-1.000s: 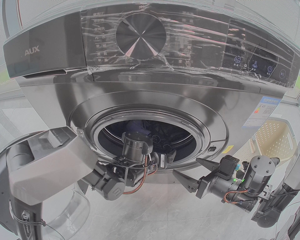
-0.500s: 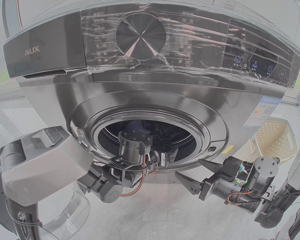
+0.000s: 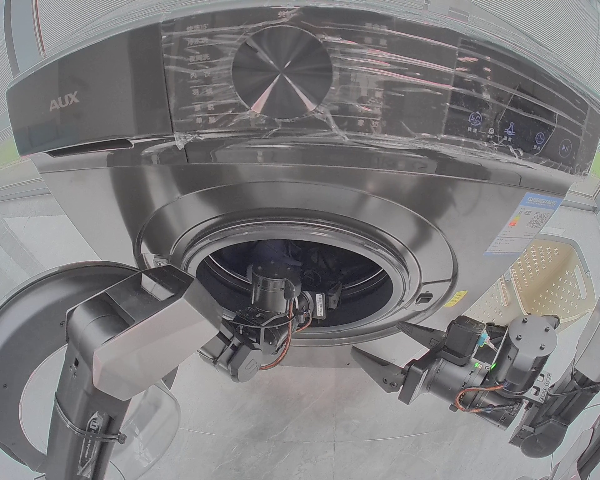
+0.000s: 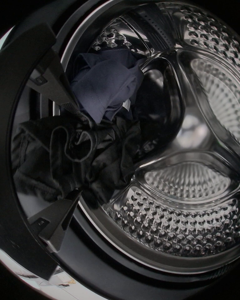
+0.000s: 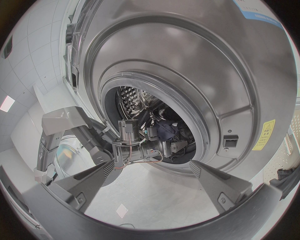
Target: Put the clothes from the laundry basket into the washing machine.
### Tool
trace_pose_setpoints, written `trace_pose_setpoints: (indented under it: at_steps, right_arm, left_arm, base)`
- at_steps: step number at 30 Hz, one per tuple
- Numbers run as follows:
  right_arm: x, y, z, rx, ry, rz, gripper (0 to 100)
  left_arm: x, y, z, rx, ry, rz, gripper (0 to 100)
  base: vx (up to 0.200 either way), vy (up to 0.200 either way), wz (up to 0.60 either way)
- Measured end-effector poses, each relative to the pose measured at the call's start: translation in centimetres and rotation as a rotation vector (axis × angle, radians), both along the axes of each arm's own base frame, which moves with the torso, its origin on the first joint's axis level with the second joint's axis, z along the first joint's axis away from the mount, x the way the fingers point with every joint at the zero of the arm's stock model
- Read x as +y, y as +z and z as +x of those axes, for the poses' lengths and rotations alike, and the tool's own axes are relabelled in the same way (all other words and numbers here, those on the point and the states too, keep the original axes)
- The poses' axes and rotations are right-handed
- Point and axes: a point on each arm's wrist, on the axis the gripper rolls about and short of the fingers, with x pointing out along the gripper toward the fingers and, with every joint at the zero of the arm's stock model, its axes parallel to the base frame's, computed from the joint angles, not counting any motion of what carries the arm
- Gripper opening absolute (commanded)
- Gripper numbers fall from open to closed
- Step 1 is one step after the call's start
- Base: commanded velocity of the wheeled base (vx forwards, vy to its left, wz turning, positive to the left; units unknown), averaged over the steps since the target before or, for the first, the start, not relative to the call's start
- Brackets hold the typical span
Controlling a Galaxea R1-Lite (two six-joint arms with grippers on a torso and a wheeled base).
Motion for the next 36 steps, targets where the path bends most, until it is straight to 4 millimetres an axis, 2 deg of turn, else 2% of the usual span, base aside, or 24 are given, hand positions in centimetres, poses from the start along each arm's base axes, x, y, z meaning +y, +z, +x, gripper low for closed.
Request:
trace_pose_setpoints:
  at_steps: [8,12,21,27,30,31,36]
  right_arm:
    - [0.1,-0.2,0.0,0.009,0.002,-0.005,100]
    - [0.1,-0.3,0.0,0.011,0.002,-0.006,100]
    - [0.2,-0.5,0.1,0.017,0.002,-0.011,100]
    - [0.2,-0.6,0.1,0.019,0.002,-0.013,100]
    - [0.2,-0.6,0.1,0.020,0.002,-0.015,100]
    - [0.2,-0.7,0.1,0.021,0.002,-0.015,100]
    - [0.3,-0.8,0.1,0.023,0.003,-0.018,100]
  left_arm:
    - [0.2,-1.2,1.4,-0.009,0.016,-0.010,0]
    - [0.0,-0.5,2.2,-0.058,0.028,-0.048,0]
    - [0.3,2.5,5.2,-0.233,0.099,-0.186,0]
    - [0.4,3.0,6.3,-0.290,0.125,-0.226,0]
    - [0.3,2.5,6.6,-0.292,0.133,-0.225,0]
    - [0.3,2.3,6.6,-0.289,0.133,-0.223,100]
    - [0.0,1.7,6.1,-0.254,0.125,-0.228,100]
  base:
    - [0.000,0.000,0.00]
    - [0.000,0.000,0.00]
    - [0.000,0.000,0.00]
    - [0.000,0.000,0.00]
    - [0.000,0.000,0.00]
    - [0.000,0.000,0.00]
    - [0.000,0.000,0.00]
